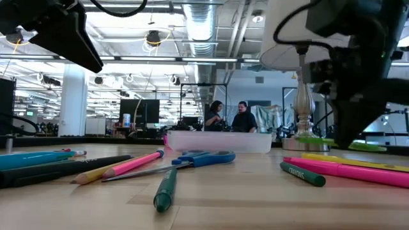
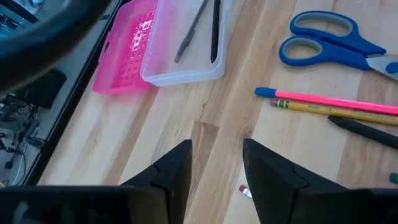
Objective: Pick & place school supplies into a supply box
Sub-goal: Put the green pen into the pink supply box
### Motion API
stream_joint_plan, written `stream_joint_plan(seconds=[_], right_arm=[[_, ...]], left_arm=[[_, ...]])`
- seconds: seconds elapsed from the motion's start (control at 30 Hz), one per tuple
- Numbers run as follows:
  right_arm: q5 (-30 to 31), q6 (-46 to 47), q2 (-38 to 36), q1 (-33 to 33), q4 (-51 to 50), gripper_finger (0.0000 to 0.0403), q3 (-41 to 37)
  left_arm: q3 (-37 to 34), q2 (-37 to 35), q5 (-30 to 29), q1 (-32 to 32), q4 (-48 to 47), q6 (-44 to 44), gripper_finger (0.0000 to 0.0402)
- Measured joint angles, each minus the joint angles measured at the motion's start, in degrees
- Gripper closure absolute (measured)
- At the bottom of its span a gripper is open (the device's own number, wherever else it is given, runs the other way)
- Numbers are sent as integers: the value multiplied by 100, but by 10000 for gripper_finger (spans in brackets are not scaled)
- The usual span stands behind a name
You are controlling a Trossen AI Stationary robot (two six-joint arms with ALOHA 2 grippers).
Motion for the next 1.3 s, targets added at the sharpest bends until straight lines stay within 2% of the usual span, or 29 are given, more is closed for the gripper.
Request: stream_joint_plan(seconds=[0.13,0.33,0.53,0.63,0.8,1.3], right_arm=[[380,-390,-55,-35,8,396,237],[902,-1456,-16,-365,205,397,799],[961,-2619,-18,-1012,1004,396,1240],[720,-3039,68,-1397,1487,396,1367],[42,-3203,372,-2010,1931,395,1608],[-387,-2929,1754,-2959,1496,386,2390]], left_arm=[[0,0,-4,-72,0,-17,263],[0,0,-24,-134,0,-48,263],[0,0,-26,-138,0,-96,263],[0,0,-26,-138,1,-99,263],[0,0,-33,-138,3,-103,263],[2,0,-37,-138,-26,-90,263]])
